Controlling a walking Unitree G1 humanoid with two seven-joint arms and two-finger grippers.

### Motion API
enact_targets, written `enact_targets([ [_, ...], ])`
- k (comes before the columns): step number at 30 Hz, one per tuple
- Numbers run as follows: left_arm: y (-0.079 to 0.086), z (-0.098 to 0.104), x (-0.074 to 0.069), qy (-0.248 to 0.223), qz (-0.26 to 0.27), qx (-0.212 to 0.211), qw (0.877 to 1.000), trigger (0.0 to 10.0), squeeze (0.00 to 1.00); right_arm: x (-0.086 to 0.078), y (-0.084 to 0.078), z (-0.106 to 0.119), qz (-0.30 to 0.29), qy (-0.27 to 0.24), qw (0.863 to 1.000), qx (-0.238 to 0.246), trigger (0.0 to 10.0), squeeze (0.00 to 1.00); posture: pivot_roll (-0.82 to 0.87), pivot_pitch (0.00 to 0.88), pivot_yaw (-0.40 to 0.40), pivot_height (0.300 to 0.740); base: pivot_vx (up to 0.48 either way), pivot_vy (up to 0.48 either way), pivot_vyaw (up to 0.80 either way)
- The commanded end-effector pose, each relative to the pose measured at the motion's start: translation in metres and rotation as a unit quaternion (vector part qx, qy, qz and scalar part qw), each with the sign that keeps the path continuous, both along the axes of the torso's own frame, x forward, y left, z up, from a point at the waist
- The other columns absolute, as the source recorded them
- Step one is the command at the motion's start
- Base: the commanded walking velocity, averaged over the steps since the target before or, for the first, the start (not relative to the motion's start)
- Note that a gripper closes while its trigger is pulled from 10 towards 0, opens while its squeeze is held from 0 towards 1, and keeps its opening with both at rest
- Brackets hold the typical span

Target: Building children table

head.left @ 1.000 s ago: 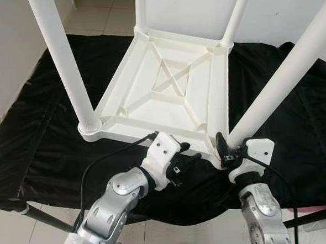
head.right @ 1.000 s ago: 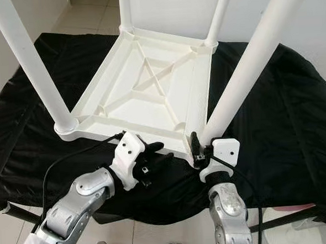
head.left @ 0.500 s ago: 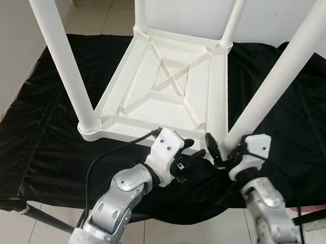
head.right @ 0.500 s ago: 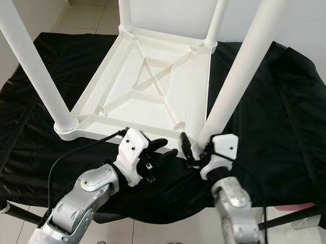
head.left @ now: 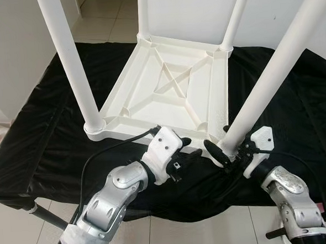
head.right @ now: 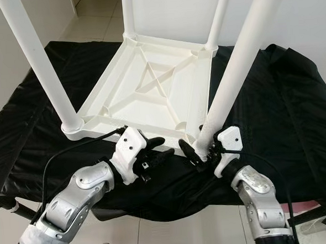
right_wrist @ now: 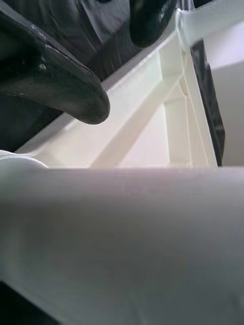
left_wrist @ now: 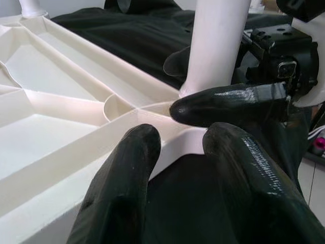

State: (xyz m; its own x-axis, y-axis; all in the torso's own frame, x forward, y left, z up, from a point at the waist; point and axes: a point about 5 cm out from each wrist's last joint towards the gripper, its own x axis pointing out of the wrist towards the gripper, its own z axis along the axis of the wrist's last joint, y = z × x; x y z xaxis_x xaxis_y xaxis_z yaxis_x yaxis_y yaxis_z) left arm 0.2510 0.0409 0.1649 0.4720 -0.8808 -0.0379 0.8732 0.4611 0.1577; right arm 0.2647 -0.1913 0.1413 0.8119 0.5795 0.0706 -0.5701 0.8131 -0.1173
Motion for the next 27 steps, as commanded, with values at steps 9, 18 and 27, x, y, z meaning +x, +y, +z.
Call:
enact_targets([
  [9, -0.008, 0.000, -0.011, 0.007, -0.076, 0.009, 0.997, 10.0, 0.00, 0.007, -0.017, -0.008, 0.035, 0.027, 0.999, -0.015, 0.0, 0.00, -0.02, 0.094, -0.018, 0.740, 0.000, 0.000, 0.00],
  [18, -0.006, -0.004, -0.010, 0.013, -0.070, 0.010, 0.997, 10.0, 0.00, 0.010, -0.022, -0.010, 0.013, 0.035, 0.999, 0.010, 9.6, 0.00, -0.02, 0.085, -0.021, 0.740, 0.000, 0.000, 0.00],
  [27, -0.001, -0.006, -0.008, 0.014, -0.048, 0.007, 0.999, 10.0, 0.00, 0.007, -0.013, -0.006, -0.046, 0.015, 0.997, 0.055, 10.0, 0.00, -0.02, 0.073, -0.037, 0.740, 0.000, 0.000, 0.00],
])
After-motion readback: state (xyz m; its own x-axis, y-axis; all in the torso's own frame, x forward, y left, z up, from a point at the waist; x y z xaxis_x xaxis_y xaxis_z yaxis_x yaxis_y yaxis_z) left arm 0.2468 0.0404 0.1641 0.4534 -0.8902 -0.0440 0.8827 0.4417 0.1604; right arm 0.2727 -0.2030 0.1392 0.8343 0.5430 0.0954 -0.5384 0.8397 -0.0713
